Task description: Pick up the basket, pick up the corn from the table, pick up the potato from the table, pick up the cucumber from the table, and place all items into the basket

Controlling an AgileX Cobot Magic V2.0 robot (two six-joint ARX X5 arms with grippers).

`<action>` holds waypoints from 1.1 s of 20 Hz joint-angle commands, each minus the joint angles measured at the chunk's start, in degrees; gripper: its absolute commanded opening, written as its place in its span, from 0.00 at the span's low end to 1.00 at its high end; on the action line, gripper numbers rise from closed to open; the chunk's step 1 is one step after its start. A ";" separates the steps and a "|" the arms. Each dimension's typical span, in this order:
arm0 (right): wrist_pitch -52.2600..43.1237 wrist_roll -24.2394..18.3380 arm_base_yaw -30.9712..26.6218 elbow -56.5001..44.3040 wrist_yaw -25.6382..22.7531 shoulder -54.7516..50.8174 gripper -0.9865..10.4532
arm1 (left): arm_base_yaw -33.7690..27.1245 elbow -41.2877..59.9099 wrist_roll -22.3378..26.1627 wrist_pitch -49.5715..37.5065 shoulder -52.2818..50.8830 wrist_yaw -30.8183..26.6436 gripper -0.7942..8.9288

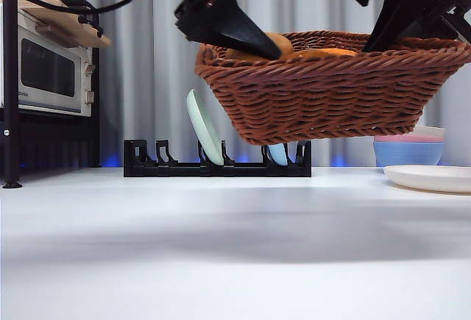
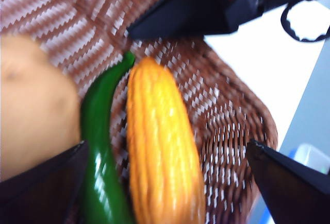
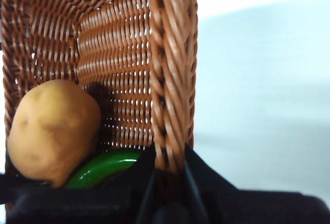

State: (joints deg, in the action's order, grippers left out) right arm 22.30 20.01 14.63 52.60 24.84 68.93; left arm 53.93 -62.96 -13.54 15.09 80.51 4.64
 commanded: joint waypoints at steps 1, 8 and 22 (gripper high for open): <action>-1.22 1.16 0.13 0.20 0.28 0.35 0.07 | 0.74 -2.51 0.81 2.54 -4.15 -0.15 0.63; -5.70 4.00 0.13 0.20 0.31 9.86 0.07 | 1.49 -8.79 3.19 9.73 -17.09 -5.66 0.63; -8.76 -0.50 0.07 0.22 -5.73 20.48 0.47 | 1.46 -9.49 7.15 21.94 -24.09 -22.58 0.63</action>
State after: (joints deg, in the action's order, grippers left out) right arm 13.91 20.88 14.63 52.60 19.92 89.80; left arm 55.29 -72.42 -7.44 37.01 56.45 -17.56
